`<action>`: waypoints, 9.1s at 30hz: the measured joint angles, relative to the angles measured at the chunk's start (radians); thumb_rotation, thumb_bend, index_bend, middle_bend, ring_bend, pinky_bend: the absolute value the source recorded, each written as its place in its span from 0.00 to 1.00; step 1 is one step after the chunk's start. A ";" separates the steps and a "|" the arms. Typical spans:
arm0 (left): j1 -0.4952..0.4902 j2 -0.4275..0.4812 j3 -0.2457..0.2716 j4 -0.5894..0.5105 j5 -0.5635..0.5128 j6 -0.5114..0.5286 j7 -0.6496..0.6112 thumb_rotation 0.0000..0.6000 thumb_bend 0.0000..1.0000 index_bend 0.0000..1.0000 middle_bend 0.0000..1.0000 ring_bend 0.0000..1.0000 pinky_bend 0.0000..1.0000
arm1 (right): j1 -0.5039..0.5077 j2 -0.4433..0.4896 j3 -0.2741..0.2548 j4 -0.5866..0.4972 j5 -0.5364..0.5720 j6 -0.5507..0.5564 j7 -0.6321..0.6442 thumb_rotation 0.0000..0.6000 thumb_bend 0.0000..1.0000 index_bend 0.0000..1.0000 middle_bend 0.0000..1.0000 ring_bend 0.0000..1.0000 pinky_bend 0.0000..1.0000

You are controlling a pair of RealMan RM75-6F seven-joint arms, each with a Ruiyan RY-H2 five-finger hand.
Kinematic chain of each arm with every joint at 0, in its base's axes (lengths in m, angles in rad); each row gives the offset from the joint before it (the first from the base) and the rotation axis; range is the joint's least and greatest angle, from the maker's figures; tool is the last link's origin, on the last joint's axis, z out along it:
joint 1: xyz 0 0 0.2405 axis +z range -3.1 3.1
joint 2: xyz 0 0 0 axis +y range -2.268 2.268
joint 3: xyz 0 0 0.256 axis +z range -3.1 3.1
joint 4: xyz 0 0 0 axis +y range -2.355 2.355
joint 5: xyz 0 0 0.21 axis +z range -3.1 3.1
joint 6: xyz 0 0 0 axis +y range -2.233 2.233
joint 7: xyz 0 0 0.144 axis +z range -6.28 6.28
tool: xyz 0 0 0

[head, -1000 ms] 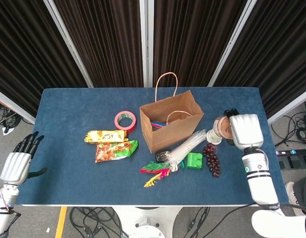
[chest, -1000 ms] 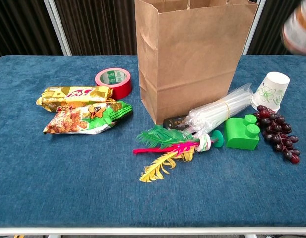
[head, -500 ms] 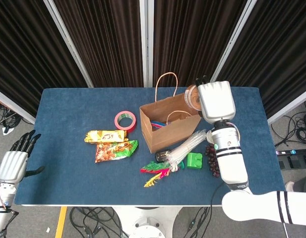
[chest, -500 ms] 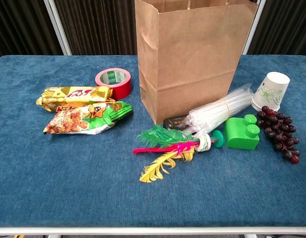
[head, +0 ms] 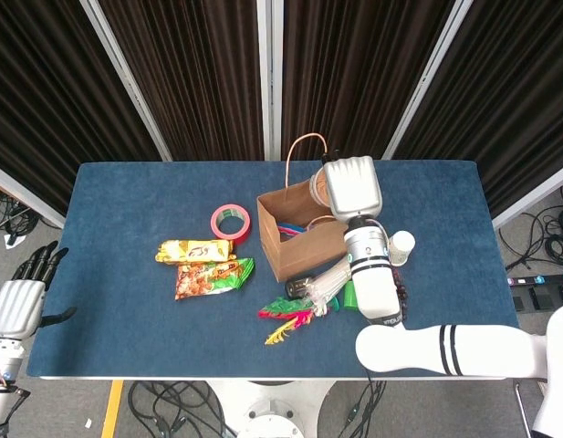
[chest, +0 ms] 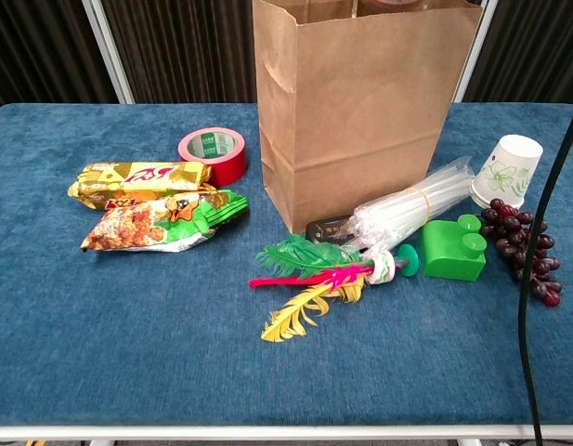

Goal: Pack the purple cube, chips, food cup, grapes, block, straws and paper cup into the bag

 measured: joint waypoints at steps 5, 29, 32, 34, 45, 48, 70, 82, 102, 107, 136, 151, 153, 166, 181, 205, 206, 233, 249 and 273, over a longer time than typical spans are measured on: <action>0.001 -0.002 0.000 0.002 0.002 0.004 -0.002 1.00 0.08 0.11 0.09 0.03 0.20 | -0.005 0.007 -0.006 -0.005 -0.002 -0.008 0.012 1.00 0.00 0.20 0.34 0.80 0.84; -0.003 -0.002 -0.003 -0.005 0.004 0.004 0.002 1.00 0.08 0.11 0.09 0.03 0.20 | -0.033 0.079 0.004 -0.101 -0.081 0.018 0.083 1.00 0.00 0.06 0.22 0.79 0.84; -0.005 -0.002 -0.001 -0.007 0.007 0.002 0.006 1.00 0.08 0.11 0.09 0.03 0.20 | -0.053 0.111 0.014 -0.135 -0.153 0.059 0.113 1.00 0.00 0.08 0.24 0.79 0.84; -0.005 -0.002 -0.001 -0.010 0.009 0.003 0.008 1.00 0.08 0.11 0.09 0.04 0.20 | -0.070 0.130 0.016 -0.153 -0.215 0.086 0.138 1.00 0.00 0.12 0.25 0.79 0.84; -0.010 0.002 -0.001 -0.035 0.018 0.007 0.025 1.00 0.08 0.11 0.09 0.04 0.20 | -0.354 0.354 -0.149 -0.312 -0.643 0.127 0.363 1.00 0.00 0.25 0.28 0.79 0.84; -0.010 0.004 -0.001 -0.048 0.020 0.011 0.028 1.00 0.08 0.11 0.09 0.03 0.20 | -0.453 0.410 -0.239 -0.332 -0.715 0.098 0.431 1.00 0.00 0.25 0.29 0.79 0.84; -0.004 -0.003 0.007 -0.064 0.012 0.006 0.057 1.00 0.08 0.11 0.09 0.04 0.20 | -0.554 0.169 -0.495 0.116 -0.729 -0.434 0.460 1.00 0.00 0.28 0.24 0.79 0.84; -0.003 -0.011 0.008 -0.033 0.015 0.008 0.037 1.00 0.08 0.11 0.09 0.04 0.20 | -0.541 0.054 -0.474 0.145 -0.598 -0.412 0.391 1.00 0.00 0.24 0.25 0.81 0.85; -0.003 -0.020 0.007 -0.018 0.015 0.009 0.022 1.00 0.08 0.11 0.09 0.04 0.20 | -0.498 0.153 -0.493 0.160 -0.884 -0.446 0.386 1.00 0.00 0.19 0.24 0.81 0.85; -0.006 -0.025 0.008 -0.020 0.016 0.003 0.039 1.00 0.09 0.11 0.09 0.04 0.20 | -0.485 0.213 -0.528 0.202 -1.044 -0.496 0.454 1.00 0.00 0.19 0.24 0.81 0.85; -0.042 -0.056 -0.026 -0.041 -0.011 -0.016 0.158 1.00 0.08 0.11 0.09 0.03 0.20 | -0.499 -0.085 -0.628 0.867 -1.542 -0.397 1.263 1.00 0.00 0.29 0.29 0.81 0.85; -0.049 -0.064 -0.032 -0.020 -0.013 -0.013 0.123 1.00 0.08 0.11 0.09 0.03 0.20 | -0.488 -0.049 -0.618 0.832 -1.533 -0.433 1.217 1.00 0.00 0.33 0.32 0.81 0.85; -0.049 -0.064 -0.032 -0.018 -0.013 -0.013 0.122 1.00 0.08 0.11 0.09 0.03 0.20 | -0.488 -0.045 -0.619 0.825 -1.529 -0.449 1.200 1.00 0.00 0.33 0.32 0.81 0.85; -0.051 -0.069 -0.033 -0.001 -0.017 -0.013 0.110 1.00 0.08 0.11 0.09 0.03 0.20 | -0.487 -0.103 -0.602 0.851 -1.494 -0.518 1.159 1.00 0.01 0.46 0.43 0.81 0.85; -0.050 -0.070 -0.032 0.008 -0.011 -0.002 0.086 1.00 0.08 0.11 0.09 0.03 0.20 | -0.504 -0.111 -0.570 0.838 -1.463 -0.501 1.095 1.00 0.10 0.87 0.70 0.81 0.85; -0.048 -0.049 -0.022 0.001 0.004 0.003 0.045 1.00 0.08 0.11 0.09 0.03 0.20 | -0.418 0.403 -0.190 0.124 -1.200 -0.380 0.799 1.00 0.10 0.92 0.75 0.82 0.85; -0.048 -0.049 -0.021 0.003 0.004 0.003 0.043 1.00 0.08 0.11 0.09 0.03 0.20 | -0.403 0.411 -0.162 0.107 -1.164 -0.390 0.790 1.00 0.10 0.92 0.75 0.82 0.85; -0.045 -0.061 -0.015 0.061 -0.001 -0.009 -0.018 1.00 0.08 0.11 0.09 0.03 0.20 | -0.114 0.171 -0.071 0.241 -0.662 -0.463 0.488 1.00 0.08 0.92 0.75 0.82 0.85; -0.042 -0.069 -0.008 0.072 0.006 -0.009 -0.022 1.00 0.08 0.11 0.09 0.03 0.20 | -0.088 0.074 -0.140 0.329 -0.597 -0.555 0.516 1.00 0.00 0.35 0.38 0.79 0.85; -0.048 -0.056 -0.014 0.033 0.015 0.004 -0.004 1.00 0.08 0.11 0.09 0.03 0.20 | -0.241 0.328 -0.023 0.066 -0.734 -0.230 0.663 1.00 0.00 0.27 0.33 0.79 0.85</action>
